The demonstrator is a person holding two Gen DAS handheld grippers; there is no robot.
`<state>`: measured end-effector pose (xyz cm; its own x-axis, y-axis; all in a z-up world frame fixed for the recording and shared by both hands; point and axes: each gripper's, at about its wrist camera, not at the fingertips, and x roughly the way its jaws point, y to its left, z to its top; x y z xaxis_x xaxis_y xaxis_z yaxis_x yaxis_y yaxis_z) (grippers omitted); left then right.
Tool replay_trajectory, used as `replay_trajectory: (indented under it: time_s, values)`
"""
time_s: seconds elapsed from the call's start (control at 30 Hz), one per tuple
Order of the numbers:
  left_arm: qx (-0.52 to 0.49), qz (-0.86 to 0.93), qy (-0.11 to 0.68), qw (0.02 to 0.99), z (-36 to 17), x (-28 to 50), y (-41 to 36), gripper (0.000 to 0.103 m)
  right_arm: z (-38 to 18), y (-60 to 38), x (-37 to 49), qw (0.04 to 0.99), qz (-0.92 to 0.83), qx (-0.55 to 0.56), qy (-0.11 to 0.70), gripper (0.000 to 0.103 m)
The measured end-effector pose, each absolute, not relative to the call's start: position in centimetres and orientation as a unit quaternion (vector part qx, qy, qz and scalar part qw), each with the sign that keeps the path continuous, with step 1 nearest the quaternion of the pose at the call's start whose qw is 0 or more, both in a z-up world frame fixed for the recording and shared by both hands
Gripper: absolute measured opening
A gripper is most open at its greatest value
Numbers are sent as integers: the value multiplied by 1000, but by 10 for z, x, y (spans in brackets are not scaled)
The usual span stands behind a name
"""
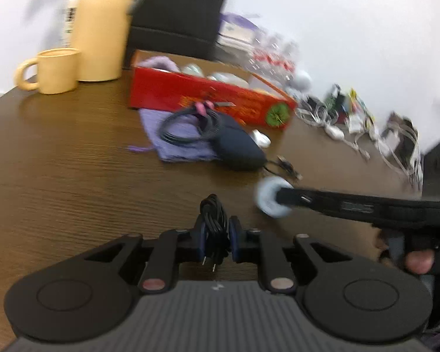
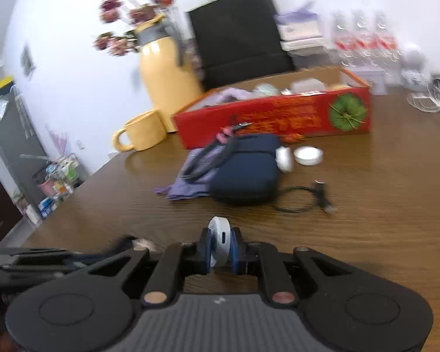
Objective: Organize objects
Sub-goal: 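Carry the charger cable and white tin into the red box and release both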
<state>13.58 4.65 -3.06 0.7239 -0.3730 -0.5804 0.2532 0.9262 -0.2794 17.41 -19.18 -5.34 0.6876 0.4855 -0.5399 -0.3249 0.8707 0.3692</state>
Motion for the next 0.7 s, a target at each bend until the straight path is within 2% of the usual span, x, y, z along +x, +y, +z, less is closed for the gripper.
replay_trajectory:
  time_s: [0.03,0.1,0.17,0.23,0.27,0.4,0.6,0.67,0.7]
  values:
    - [-101,-172,331,922,-31,136,50,17,-54,-202,176,898,230,152,342,12]
    - [-100,-170,337,921,-33,137,49,30,-56,-212,174,897,221,159,349,20]
    - [-60,-159,331,928,-33,133,40,59,-57,-213,167,912,183,124,347,30]
    - [-29,-153,318,935,-32,128,32,68,-57,-213,158,921,165,100,337,45]
    - [-21,-156,316,936,-32,125,30,72,-56,-211,153,926,157,81,335,49]
    - [-4,-164,310,937,-32,122,20,72,-53,-201,142,931,163,29,324,55]
    - [5,-184,317,931,-38,131,3,73,-59,-180,151,931,174,-15,321,55]
    - [3,-189,322,928,-42,135,-1,67,-59,-176,152,932,177,-20,317,47]
    - [5,-191,325,926,-44,136,-3,62,-59,-175,152,931,179,-18,316,39]
